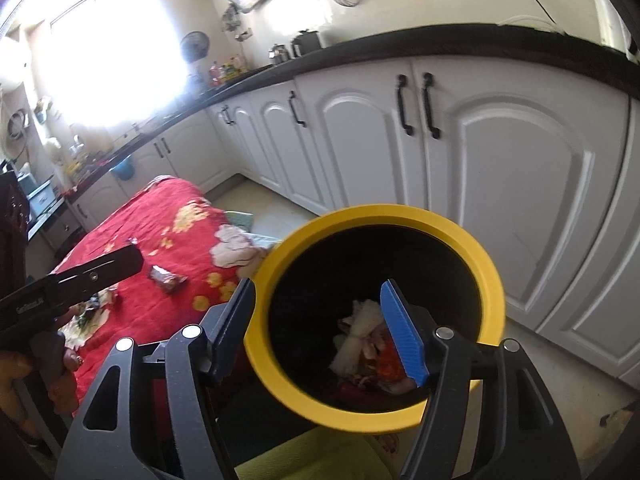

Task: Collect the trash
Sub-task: 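Move both open tools back over the remaining wrappers and chocolate bar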

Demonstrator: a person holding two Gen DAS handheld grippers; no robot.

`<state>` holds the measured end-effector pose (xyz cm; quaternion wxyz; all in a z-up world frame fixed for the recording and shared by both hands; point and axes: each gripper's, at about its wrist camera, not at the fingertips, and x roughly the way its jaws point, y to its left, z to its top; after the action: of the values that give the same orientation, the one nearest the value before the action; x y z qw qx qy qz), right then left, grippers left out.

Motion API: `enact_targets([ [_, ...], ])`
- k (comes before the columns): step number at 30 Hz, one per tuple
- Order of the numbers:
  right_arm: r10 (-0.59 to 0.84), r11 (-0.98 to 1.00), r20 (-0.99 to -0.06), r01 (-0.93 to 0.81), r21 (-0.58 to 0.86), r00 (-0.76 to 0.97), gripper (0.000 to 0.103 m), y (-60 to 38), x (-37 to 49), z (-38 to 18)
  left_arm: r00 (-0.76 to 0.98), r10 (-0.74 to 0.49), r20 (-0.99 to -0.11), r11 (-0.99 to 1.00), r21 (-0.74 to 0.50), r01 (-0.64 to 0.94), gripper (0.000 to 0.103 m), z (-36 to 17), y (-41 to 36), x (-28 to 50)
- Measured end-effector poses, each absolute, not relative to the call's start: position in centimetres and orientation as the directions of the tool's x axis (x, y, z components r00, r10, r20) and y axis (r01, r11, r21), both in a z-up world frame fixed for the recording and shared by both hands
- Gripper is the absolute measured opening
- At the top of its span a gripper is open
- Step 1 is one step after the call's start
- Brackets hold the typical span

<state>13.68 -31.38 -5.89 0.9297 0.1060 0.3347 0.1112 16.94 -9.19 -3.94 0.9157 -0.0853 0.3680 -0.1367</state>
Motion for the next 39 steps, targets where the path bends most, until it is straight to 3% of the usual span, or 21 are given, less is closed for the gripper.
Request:
enact_targets([
  [17,0.361,0.932,-0.586,-0.302,0.201,0.725,0.064,-23.4,12.9,-3.8,0.765,-0.235,-0.599,0.963,-0.252,0.099,0.092,-1.8,-1.8,14.5],
  [39,0.455,0.872,-0.616,-0.46,0.165,0.643,0.064,-14.4,14.0,-4.0,0.778,-0.073,-0.624,0.987,-0.157,-0.033,0.092,-2.2,7.8,13.0],
])
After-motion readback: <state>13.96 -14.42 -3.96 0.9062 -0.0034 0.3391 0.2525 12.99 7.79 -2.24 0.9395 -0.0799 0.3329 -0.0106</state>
